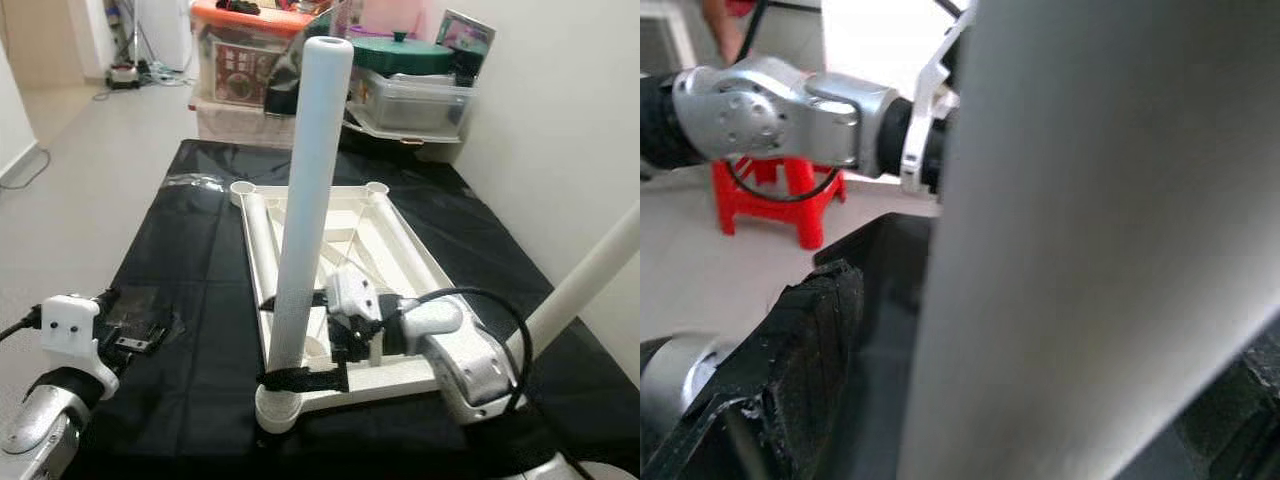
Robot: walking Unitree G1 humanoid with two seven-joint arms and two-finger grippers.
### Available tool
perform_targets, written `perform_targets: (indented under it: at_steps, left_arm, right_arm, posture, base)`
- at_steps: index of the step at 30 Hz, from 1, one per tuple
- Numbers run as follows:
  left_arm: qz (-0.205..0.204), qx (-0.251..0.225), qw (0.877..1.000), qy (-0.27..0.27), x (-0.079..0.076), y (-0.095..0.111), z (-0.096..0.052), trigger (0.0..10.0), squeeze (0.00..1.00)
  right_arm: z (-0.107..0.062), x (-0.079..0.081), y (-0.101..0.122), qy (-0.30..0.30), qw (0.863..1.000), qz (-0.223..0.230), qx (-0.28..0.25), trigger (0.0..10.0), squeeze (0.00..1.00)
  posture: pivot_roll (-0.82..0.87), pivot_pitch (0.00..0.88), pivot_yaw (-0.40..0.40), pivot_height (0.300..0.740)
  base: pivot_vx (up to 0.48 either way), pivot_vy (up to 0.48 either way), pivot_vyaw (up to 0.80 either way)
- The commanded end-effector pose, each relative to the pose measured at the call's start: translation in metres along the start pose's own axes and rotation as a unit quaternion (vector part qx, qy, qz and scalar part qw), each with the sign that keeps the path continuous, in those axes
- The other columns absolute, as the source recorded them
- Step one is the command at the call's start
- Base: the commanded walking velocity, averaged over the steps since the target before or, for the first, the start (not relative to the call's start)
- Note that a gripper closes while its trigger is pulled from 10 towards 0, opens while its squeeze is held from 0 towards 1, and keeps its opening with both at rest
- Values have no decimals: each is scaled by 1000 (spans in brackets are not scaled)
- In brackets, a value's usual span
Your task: Building children table
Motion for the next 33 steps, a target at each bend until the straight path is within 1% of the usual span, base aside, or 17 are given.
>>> perform_targets:
  at_steps: [1, 2, 3, 4, 5, 8, 12, 19, 20, 21, 22, 25, 26, 27, 28, 29, 33]
  left_arm:
    - [-6, 7, 1000, -4, 0, -4, 1, 10000, 0]
    - [-6, 8, 1000, -5, -1, -5, 1, 10000, 0]
    - [-7, 9, 1000, -7, -2, -6, 2, 10000, 0]
    - [-7, 9, 1000, -7, -2, -6, 2, 10000, 0]
    - [-7, 11, 1000, -8, -3, -6, 2, 10000, 0]
    - [-7, 14, 1000, -9, -3, -8, 2, 10000, 0]
    - [-5, 16, 1000, -7, -3, -10, 3, 10000, 0]
    - [-4, 17, 1000, -7, -3, -11, 3, 10000, 0]
    - [-3, 18, 1000, -7, -3, -11, 3, 10000, 0]
    - [-3, 18, 1000, -7, -3, -11, 3, 10000, 0]
    - [0, 20, 1000, -5, -2, -13, 1, 10000, 0]
    - [0, 20, 1000, -5, -2, -13, 1, 10000, 0]
    - [1, 21, 1000, -4, -2, -13, 1, 10000, 0]
    - [2, 22, 1000, -3, -2, -14, 0, 10000, 0]
    - [2, 22, 1000, -3, -2, -14, 0, 10000, 0]
    - [2, 23, 1000, -2, -2, -14, -1, 10000, 0]
    - [3, 24, 1000, -1, -1, -15, -1, 10000, 0]
  right_arm:
    - [-2, -2, 0, -4, 1000, 2, 4, 9255, 0]
    - [3, -4, -1, -17, 1000, 5, 0, 8078, 0]
    - [7, -8, -4, -38, 999, 10, 0, 5098, 0]
    - [7, -8, -4, -38, 999, 10, 0, 5098, 0]
    - [9, -11, -9, -56, 998, 17, 10, 0, 0]
    - [8, -14, -20, -85, 995, 33, 31, 0, 0]
    - [2, -29, -46, -203, 971, 86, 92, 0, 0]
    - [-2, -35, -56, -278, 947, 118, 111, 0, 0]
    - [-5, -41, -60, -353, 919, 133, 117, 0, 0]
    - [-5, -41, -60, -353, 919, 133, 117, 0, 0]
    - [-33, -49, -70, -605, 762, 182, 144, 0, 0]
    - [-33, -49, -70, -605, 762, 182, 144, 0, 0]
    - [-45, -45, -73, -671, 698, 197, 156, 0, 0]
    - [-47, -36, -71, -715, 648, 210, 160, 0, 0]
    - [-47, -36, -71, -715, 648, 210, 160, 0, 0]
    - [-46, -31, -69, -733, 625, 216, 159, 0, 0]
    - [-40, -28, -66, -736, 622, 215, 156, 0, 0]
  posture:
    - [128, 0, -129, 740]
    - [128, 0, -128, 740]
    - [127, 0, -127, 740]
    - [127, 0, -127, 740]
    - [125, 0, -130, 740]
    - [124, 0, -132, 740]
    - [122, 0, -137, 740]
    - [124, 0, -137, 740]
    - [124, 0, -139, 740]
    - [124, 0, -139, 740]
    - [128, 0, -140, 740]
    - [128, 0, -140, 740]
    - [128, 0, -140, 740]
    - [129, 0, -138, 740]
    - [129, 0, -138, 740]
    - [129, 0, -138, 740]
    - [130, 0, -134, 740]
  base:
    - [0, 0, 0]
    - [0, 0, 0]
    - [0, 0, 0]
    - [0, 0, 0]
    - [0, 0, 0]
    - [0, 0, 0]
    - [0, 0, 0]
    - [0, 0, 0]
    - [0, 0, 0]
    - [0, 0, 0]
    - [0, 0, 0]
    - [0, 0, 0]
    - [0, 0, 0]
    - [0, 0, 0]
    - [0, 0, 0]
    - [0, 0, 0]
    - [0, 0, 0]
Point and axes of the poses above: a point about 5 cm out from each wrist's last joint towards the gripper, its own z axis pointing out of the wrist towards the gripper, its own y axis along the axis of the wrist's last joint, x = y × z, the point moved 1 cm from there along z, pointing out of the wrist towards the gripper, and after that the axes turned 5 degrees about -z, right-handed, at the moved point
